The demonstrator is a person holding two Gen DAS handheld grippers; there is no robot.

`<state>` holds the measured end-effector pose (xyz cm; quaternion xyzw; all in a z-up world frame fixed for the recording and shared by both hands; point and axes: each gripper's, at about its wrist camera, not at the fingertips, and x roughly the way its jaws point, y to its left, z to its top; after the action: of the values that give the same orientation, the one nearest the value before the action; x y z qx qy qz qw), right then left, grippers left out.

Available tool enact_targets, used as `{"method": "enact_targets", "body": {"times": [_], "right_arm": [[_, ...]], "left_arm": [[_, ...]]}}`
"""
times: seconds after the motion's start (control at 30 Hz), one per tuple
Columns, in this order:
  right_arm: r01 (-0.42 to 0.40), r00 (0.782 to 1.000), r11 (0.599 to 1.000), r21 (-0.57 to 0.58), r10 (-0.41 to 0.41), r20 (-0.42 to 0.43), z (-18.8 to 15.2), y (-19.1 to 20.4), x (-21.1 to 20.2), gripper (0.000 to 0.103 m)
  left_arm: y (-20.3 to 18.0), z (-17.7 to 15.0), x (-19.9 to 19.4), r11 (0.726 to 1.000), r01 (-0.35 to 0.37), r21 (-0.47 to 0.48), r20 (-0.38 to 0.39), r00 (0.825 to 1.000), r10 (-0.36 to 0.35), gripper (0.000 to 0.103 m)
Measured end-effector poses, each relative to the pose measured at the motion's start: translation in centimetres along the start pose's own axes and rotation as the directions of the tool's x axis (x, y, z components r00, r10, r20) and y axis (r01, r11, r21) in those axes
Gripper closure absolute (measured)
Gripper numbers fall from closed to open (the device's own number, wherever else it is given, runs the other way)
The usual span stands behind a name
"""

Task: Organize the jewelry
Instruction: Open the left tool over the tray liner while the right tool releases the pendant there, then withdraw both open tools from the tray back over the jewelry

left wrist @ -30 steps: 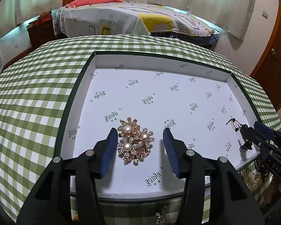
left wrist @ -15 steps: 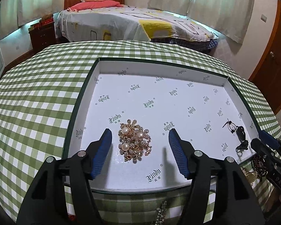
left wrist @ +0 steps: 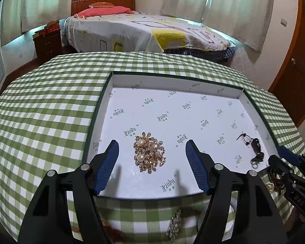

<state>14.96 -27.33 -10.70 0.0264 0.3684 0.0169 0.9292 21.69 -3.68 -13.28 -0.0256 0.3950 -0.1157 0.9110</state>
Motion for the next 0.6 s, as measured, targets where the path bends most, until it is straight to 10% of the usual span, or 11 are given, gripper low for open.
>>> {"method": "enact_targets", "body": {"times": [0.6], "right_arm": [[-0.040, 0.999, 0.999, -0.021, 0.041, 0.028, -4.4, 2.4, -5.8, 0.055]], "left_arm": [[0.1, -8.1, -8.8, 0.999, -0.030, 0.016, 0.030, 0.999, 0.030, 0.038]]}}
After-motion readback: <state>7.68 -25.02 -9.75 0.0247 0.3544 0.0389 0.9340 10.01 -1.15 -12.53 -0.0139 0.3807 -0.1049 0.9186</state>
